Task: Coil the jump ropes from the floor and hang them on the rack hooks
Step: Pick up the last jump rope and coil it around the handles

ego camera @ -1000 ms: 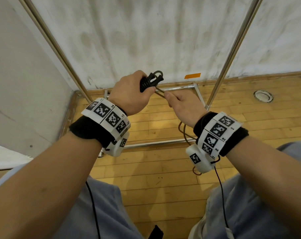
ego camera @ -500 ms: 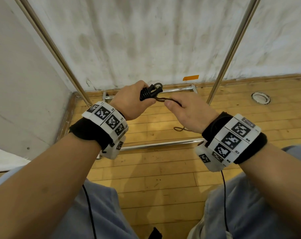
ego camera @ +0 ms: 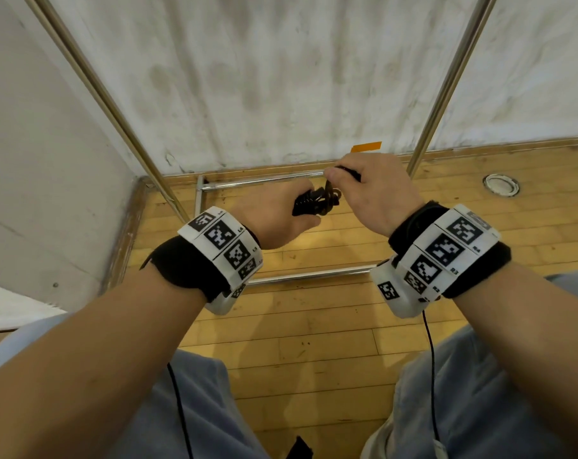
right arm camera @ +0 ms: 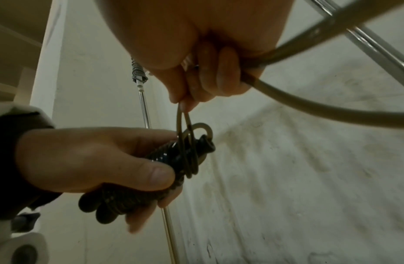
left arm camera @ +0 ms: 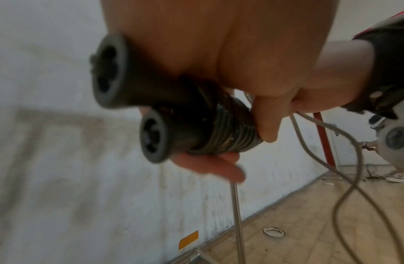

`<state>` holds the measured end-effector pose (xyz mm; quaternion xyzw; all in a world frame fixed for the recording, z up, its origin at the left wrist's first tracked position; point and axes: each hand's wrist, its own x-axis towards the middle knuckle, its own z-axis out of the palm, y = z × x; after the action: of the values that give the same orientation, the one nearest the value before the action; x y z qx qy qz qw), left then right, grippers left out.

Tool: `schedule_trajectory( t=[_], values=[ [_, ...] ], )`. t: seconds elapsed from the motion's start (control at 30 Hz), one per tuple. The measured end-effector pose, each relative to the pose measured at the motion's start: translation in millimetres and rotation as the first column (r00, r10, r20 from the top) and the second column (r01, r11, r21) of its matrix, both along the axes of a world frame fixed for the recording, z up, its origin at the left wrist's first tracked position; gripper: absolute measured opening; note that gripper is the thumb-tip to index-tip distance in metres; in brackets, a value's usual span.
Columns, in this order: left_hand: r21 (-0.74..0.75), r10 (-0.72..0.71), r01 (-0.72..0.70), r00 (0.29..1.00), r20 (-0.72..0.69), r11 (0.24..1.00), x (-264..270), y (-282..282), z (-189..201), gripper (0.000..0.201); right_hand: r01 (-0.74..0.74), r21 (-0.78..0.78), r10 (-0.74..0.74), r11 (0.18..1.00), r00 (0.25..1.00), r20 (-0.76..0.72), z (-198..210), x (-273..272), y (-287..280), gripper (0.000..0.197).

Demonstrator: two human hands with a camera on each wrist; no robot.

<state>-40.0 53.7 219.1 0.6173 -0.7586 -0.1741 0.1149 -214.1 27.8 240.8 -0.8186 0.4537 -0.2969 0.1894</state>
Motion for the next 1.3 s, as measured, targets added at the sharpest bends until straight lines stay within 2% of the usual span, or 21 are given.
schedule_trajectory(
  t=[0.2, 0.37, 0.6, 0.7, 0.83, 0.93, 1.03, 1.1, 1.17, 1.23, 1.3],
  values=[
    [-0.067, -0.027, 0.037, 0.99, 0.137, 0.997, -5, 6, 6, 0.019, 0.052, 0.062, -0.053, 0.997, 0.998, 0.017, -1, 3, 0, 0.039],
    [-0.081, -0.062, 0.082, 0.972, 0.226, 0.993, -14, 11, 6, 0.038, 0.017, 0.119, -0.025, 0.993, 0.998, 0.059, -3, 8, 4, 0.04],
    [-0.203, -0.059, 0.066, 0.997, 0.042, 0.977, -15, 15, 11, 0.027, 0.042, 0.349, -0.121, 0.936, 0.971, 0.205, -2, 0, -9, 0.028],
    [-0.248, -0.099, 0.099, 0.995, 0.009, 0.964, -14, 18, 13, 0.019, 0.015, 0.46, -0.141, 0.888, 0.96, 0.243, -2, -2, -11, 0.033],
    [-0.312, -0.166, 0.146, 0.985, -0.038, 0.939, -12, 19, 18, 0.021, -0.035, 0.573, -0.159, 0.819, 0.945, 0.285, -1, -4, -12, 0.037],
    [-0.329, -0.157, 0.096, 0.974, -0.165, 0.939, -12, 21, 22, 0.03, -0.074, 0.596, -0.166, 0.8, 0.926, 0.339, -1, -4, -12, 0.037],
    [-0.291, -0.085, -0.013, 0.943, -0.323, 0.957, -14, 24, 25, 0.026, -0.129, 0.622, -0.166, 0.772, 0.904, 0.393, -4, -2, -13, 0.039],
    [-0.248, -0.027, -0.09, 0.902, -0.43, 0.965, -16, 25, 28, 0.015, -0.178, 0.606, -0.166, 0.775, 0.869, 0.467, -5, 1, -13, 0.035],
    [-0.169, 0.019, -0.137, 0.828, -0.561, 0.976, -15, 24, 33, 0.014, -0.205, 0.507, -0.124, 0.837, 0.832, 0.541, -6, 3, -11, 0.027],
    [-0.1, 0.035, -0.136, 0.745, -0.666, 0.986, -13, 23, 38, 0.015, -0.146, 0.303, -0.029, 0.942, 0.862, 0.505, -7, 5, -7, 0.024],
    [-0.09, 0.025, -0.127, 0.702, -0.711, 0.988, -9, 22, 43, 0.015, -0.106, 0.116, 0.047, 0.988, 0.905, 0.423, -6, 7, -1, 0.022]
  ],
)
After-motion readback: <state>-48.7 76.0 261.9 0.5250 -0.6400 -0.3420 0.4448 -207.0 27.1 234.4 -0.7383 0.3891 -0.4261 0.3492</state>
